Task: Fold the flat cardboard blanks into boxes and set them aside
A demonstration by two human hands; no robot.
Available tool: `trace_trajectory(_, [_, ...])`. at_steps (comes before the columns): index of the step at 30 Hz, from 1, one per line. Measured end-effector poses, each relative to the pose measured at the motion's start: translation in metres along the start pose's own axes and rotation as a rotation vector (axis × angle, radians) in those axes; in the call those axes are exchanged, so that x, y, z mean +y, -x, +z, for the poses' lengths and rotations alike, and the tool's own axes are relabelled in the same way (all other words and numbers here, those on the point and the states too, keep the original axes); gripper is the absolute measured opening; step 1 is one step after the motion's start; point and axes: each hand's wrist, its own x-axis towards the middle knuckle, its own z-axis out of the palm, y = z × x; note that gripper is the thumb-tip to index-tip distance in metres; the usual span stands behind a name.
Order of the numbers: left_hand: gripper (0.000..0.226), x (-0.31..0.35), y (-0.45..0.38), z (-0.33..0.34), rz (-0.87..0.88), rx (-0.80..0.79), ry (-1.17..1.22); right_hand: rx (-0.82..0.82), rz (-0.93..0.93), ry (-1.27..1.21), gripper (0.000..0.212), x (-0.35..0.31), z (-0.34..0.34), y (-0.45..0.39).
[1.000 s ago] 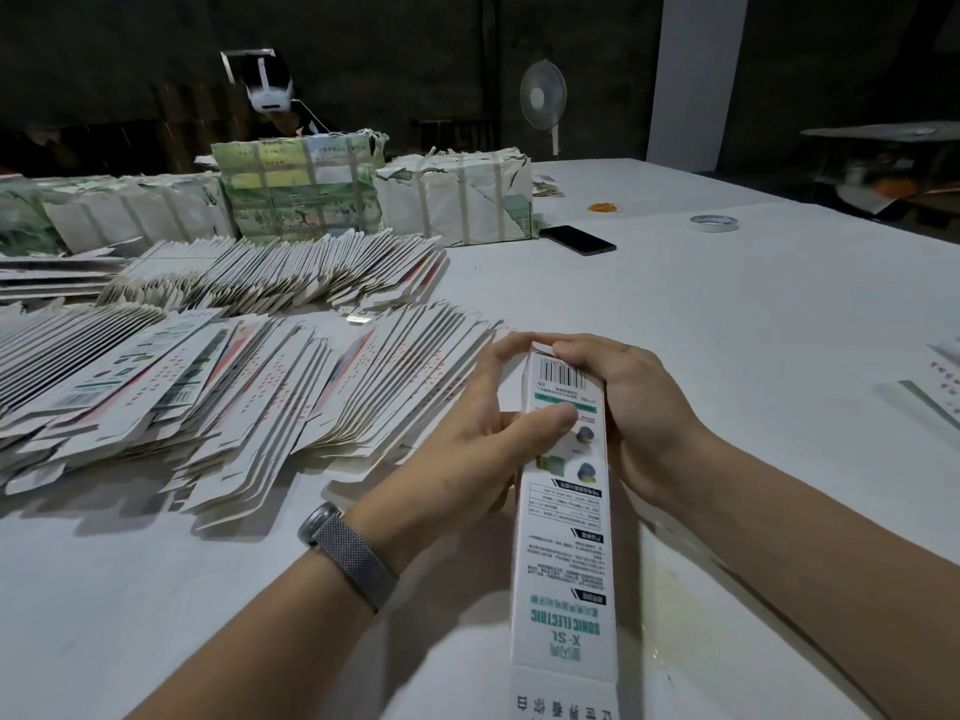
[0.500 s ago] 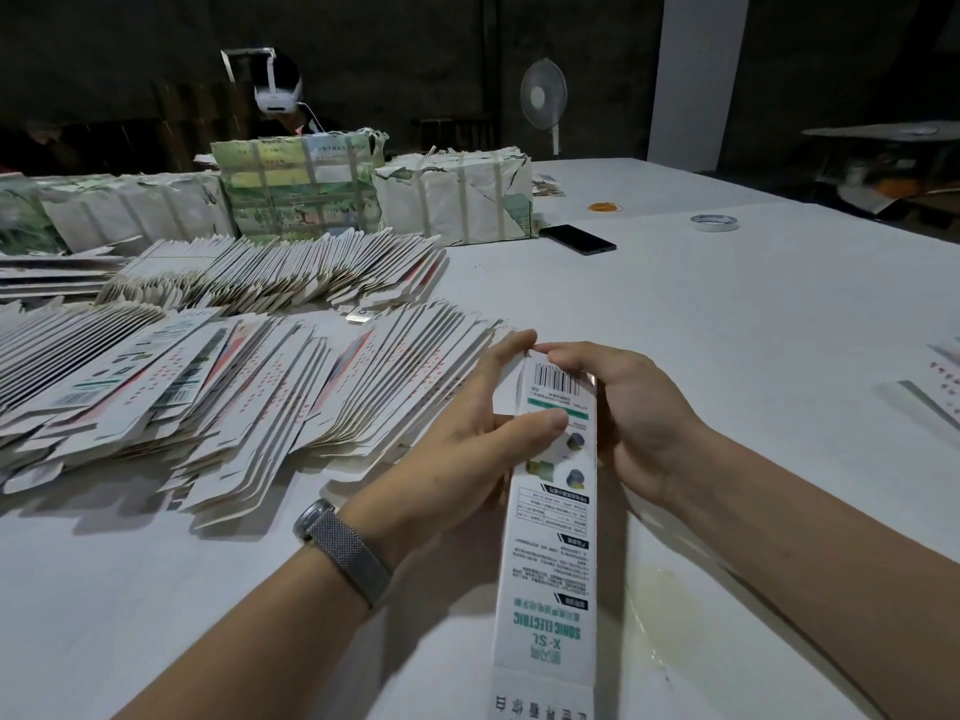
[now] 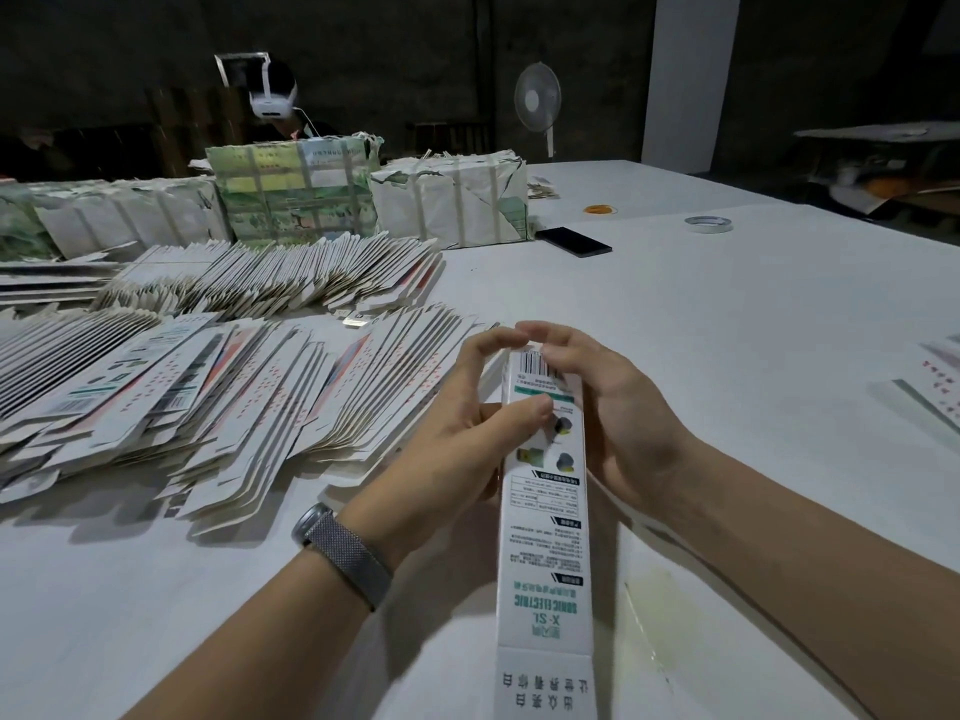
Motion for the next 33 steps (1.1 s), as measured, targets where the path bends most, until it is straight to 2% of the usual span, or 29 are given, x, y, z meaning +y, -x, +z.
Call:
trace_trajectory(6, [0.041, -0.0010, -0.0018, -0.0001, 0.011, 0.051, 0.011, 0.072, -0.074, 0.007, 0.023, 0.0050, 0.0025, 0.0009])
trace_trajectory(10, [0.036, -0.0011, -0.0037, 0.0014, 0.018, 0.096, 0.003, 0.046, -0.115, 0.018, 0.023, 0.0066, 0.0023, 0.0015])
trace_trajectory(17, [0.047, -0.0052, -0.0043, 0.0000, -0.009, 0.094, 0.002, 0.112, -0.162, 0.056, 0.022, 0.0043, 0.0031, 0.0027])
trace_trajectory(22, [0.034, -0.0056, -0.0053, 0.0018, -0.003, 0.100, 0.033, 0.120, -0.179, 0.094, 0.017, 0.0015, 0.0019, 0.0021])
trace_trajectory(27, [0.037, -0.0041, -0.0043, 0.0006, 0.001, 0.092, 0.027, 0.112, -0.185, 0.096, 0.032, -0.0001, 0.0011, 0.0026])
trace_trajectory(33, [0.037, -0.0059, -0.0050, -0.0024, 0.004, 0.087, 0.045, 0.147, -0.200, 0.129, 0.035, 0.0003, 0.0007, 0.0010])
